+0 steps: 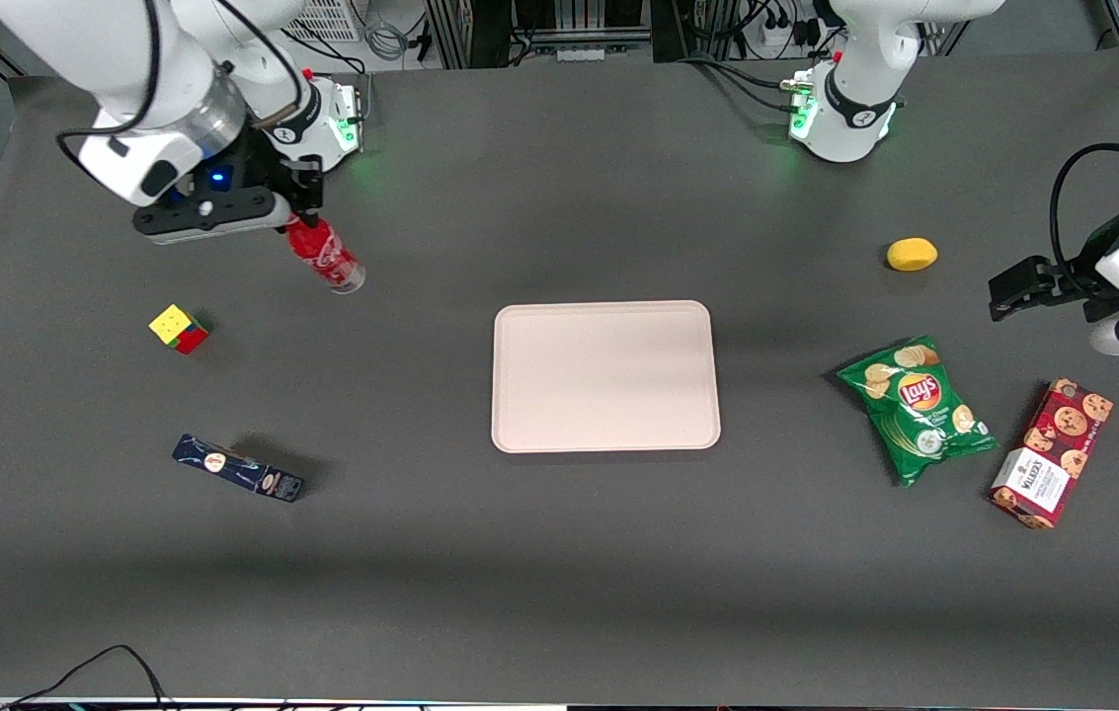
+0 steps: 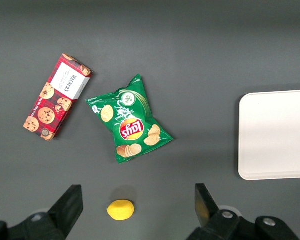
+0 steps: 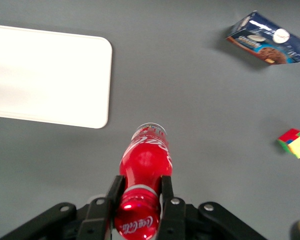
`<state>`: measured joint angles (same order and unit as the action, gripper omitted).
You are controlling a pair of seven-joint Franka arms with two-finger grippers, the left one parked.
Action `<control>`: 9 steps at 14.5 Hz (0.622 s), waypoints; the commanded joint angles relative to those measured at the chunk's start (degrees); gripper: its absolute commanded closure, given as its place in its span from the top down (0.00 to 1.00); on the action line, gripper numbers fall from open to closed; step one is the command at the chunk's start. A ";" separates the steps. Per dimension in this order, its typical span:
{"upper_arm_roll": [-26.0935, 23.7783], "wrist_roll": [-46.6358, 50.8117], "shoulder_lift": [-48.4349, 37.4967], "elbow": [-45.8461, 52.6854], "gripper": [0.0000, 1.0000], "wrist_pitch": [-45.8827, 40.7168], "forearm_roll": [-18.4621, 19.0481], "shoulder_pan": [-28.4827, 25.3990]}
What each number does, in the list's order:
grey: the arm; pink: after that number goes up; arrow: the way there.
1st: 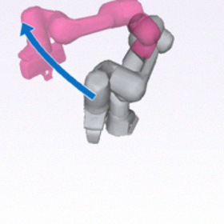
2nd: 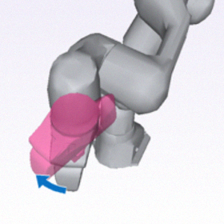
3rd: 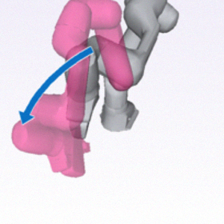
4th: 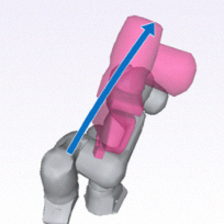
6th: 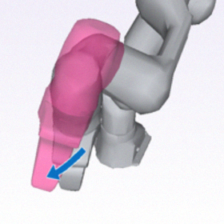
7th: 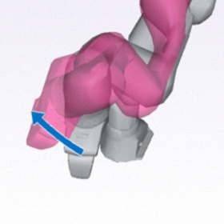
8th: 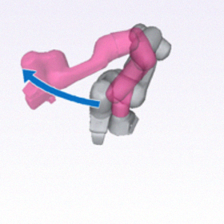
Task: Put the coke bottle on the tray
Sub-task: 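Lift the gripped bottle up off the table with the right gripper, then carry the bottle over the white tray with the right gripper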
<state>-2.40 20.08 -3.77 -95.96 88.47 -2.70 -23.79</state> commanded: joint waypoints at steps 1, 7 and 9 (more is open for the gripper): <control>-3.65 9.26 5.69 7.70 0.00 -0.41 -2.04 -2.40; -13.50 23.33 14.22 9.04 0.00 9.42 0.05 -2.93; -13.59 23.69 17.56 7.20 0.00 13.19 2.60 -4.07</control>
<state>-15.79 41.75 8.53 -89.31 97.75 -3.20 -26.95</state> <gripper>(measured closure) 0.656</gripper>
